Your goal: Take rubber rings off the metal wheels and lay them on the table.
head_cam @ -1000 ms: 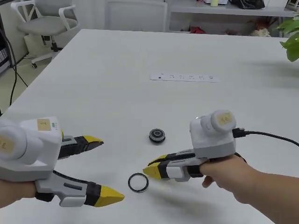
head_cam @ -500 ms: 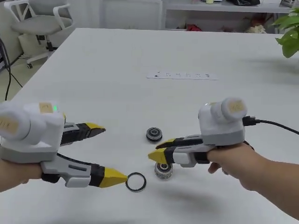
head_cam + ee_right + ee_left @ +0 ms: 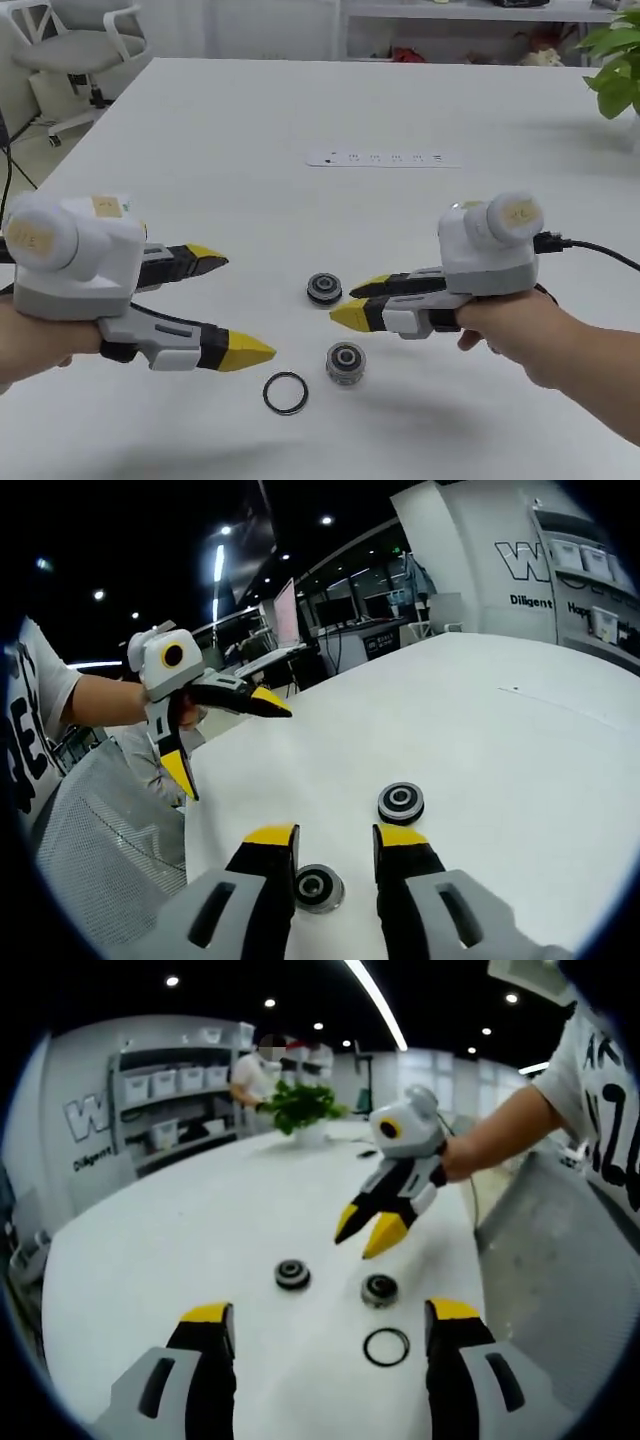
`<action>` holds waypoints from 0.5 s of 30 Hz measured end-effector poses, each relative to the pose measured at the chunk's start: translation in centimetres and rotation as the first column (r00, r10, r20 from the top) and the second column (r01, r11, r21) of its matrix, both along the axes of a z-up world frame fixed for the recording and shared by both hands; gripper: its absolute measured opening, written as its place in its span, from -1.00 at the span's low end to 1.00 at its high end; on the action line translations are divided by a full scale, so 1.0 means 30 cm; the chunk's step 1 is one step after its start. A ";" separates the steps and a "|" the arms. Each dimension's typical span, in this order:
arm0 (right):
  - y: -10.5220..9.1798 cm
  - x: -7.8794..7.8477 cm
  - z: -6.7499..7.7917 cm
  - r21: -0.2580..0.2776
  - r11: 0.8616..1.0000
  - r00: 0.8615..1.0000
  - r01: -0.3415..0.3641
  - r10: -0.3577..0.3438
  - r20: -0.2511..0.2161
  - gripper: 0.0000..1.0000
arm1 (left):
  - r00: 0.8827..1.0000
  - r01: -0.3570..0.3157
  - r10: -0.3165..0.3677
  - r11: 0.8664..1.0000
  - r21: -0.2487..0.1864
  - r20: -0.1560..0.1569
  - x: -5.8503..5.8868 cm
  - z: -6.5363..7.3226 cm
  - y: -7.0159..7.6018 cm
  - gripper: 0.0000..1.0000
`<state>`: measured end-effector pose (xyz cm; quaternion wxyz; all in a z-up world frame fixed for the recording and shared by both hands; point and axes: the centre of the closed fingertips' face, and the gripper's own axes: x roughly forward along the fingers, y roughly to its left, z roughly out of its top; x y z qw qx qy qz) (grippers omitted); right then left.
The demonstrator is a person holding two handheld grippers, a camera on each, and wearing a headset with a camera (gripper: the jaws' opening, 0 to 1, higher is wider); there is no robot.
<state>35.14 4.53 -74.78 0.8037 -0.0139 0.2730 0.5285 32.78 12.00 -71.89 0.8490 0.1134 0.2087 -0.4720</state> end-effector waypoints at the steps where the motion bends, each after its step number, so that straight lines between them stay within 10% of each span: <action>1: -0.006 0.009 0.001 -0.001 1.000 1.000 0.005 -0.005 0.007 -0.47 | 1.000 0.000 0.000 1.000 0.001 0.001 0.003 0.000 0.000 0.57; 15: -0.057 0.111 -0.018 -0.009 0.999 0.997 0.050 -0.050 0.056 -0.41 | 1.000 -0.014 0.014 1.000 0.009 0.004 0.106 -0.022 -0.020 0.39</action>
